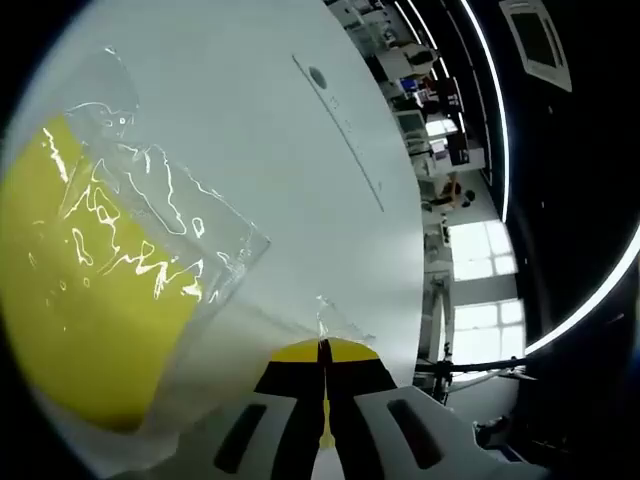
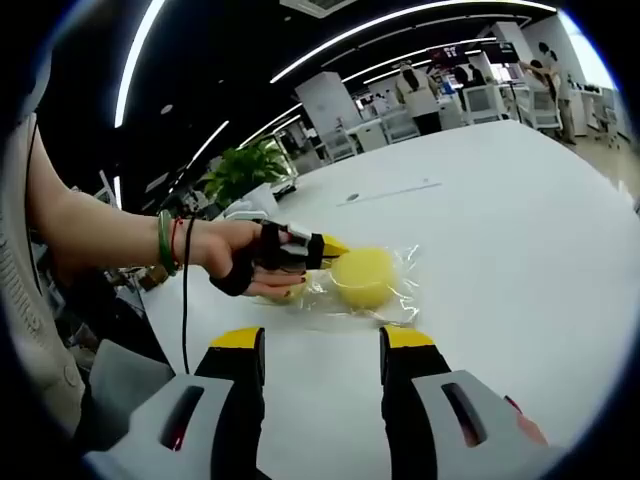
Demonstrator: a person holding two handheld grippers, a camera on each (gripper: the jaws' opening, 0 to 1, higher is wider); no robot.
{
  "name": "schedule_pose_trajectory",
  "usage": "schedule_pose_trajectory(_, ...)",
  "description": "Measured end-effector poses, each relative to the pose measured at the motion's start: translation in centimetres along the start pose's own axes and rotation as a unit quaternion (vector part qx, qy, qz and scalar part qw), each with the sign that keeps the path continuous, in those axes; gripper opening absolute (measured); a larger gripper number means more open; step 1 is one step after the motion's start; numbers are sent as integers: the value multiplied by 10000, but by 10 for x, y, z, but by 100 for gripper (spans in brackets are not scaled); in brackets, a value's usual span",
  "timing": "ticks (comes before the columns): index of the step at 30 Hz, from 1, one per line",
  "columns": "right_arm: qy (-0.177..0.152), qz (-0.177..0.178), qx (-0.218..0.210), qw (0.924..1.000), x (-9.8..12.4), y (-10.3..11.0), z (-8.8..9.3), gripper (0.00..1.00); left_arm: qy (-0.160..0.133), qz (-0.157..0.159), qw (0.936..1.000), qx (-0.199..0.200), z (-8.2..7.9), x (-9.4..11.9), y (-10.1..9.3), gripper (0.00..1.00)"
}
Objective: Compare the silicone blocks by pressing each to a similar depth, holding the contact briefly, and releasing to observe deformation and rebound differences across the visible hardness samples.
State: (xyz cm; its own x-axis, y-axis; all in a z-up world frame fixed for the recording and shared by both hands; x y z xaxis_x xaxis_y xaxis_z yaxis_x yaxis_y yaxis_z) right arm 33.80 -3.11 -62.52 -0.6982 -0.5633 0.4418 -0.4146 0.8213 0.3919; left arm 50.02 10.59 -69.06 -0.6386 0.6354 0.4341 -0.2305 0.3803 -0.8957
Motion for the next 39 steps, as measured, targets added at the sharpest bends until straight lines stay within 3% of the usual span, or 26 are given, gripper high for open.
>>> schedule_pose_trajectory(2,-28,-29,47,10000,1,1,-1,42,80,132,9998,-126,1,0,-7,0)
schedule_pose_trajectory(7,-58,-63,118,9999,2,4,-5,42,214,137,9947,-991,3,3,-14,0)
schedule_pose_trajectory(10,-27,-73,195,9998,4,7,-5,42,398,130,9868,-1564,6,7,-18,0)
schedule_pose_trajectory(12,-20,-76,224,9997,5,8,-6,42,518,150,9766,-2080,7,10,-23,0)
schedule_pose_trajectory(14,-14,-80,245,9997,7,9,-6,41,542,218,9718,-2287,9,13,-29,0)
schedule_pose_trajectory(17,-27,-100,304,9995,9,12,-8,41,623,375,9585,-2756,13,18,-41,0)
schedule_pose_trajectory(18,-33,-113,311,9994,10,14,-8,41,650,406,9493,-3048,14,20,-47,0)
schedule_pose_trajectory(20,-37,-137,351,9993,11,16,-9,41,693,449,9400,-3311,17,24,-54,0)
schedule_pose_trajectory(22,-19,-147,398,9991,12,18,-9,40,723,447,9257,-3687,19,27,-60,0)
schedule_pose_trajectory(23,-6,-145,419,9990,13,19,-9,40,776,528,9131,-3969,21,29,-65,0)
schedule_pose_trajectory(27,-20,-168,481,9987,16,24,-12,40,910,481,8929,-4383,23,35,-71,0)
schedule_pose_trajectory(28,-32,-170,512,9985,17,25,-13,40,928,505,8892,-4452,26,37,-75,0)
schedule_pose_trajectory(31,-52,-187,568,9982,20,28,-15,40,921,467,8884,-4472,24,41,-78,0)
schedule_pose_trajectory(34,-106,-197,602,9979,22,31,-18,40,951,499,8721,-4775,26,47,-82,0)
schedule_pose_trajectory(35,-121,-202,611,9979,23,32,-19,40,970,527,8703,-4799,27,48,-83,0)
schedule_pose_trajectory(36,-137,-210,609,9978,23,33,-19,40,924,536,8562,-5054,25,50,-84,0)
schedule_pose_trajectory(37,-142,-226,596,9979,23,33,-19,40,994,567,8608,-4960,28,53,-84,0)
schedule_pose_trajectory(39,-138,-231,654,9975,23,36,-21,40,982,527,8482,-5178,27,58,-84,0)
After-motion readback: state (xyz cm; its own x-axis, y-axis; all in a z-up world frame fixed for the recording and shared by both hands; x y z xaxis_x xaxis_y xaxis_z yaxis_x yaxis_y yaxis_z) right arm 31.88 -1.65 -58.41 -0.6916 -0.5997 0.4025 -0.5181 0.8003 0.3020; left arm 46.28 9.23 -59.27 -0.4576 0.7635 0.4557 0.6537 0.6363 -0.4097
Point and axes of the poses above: the point that each gripper's makers call its tool centre point, and the gripper's own axes: x roughly backward along the fingers, y roughly to its left, z roughly out of its underside, the point moved 4 cm from there along x, roughly backward along the fingers, and after that the axes turned 6 degrees about z, right-handed, at the moved point
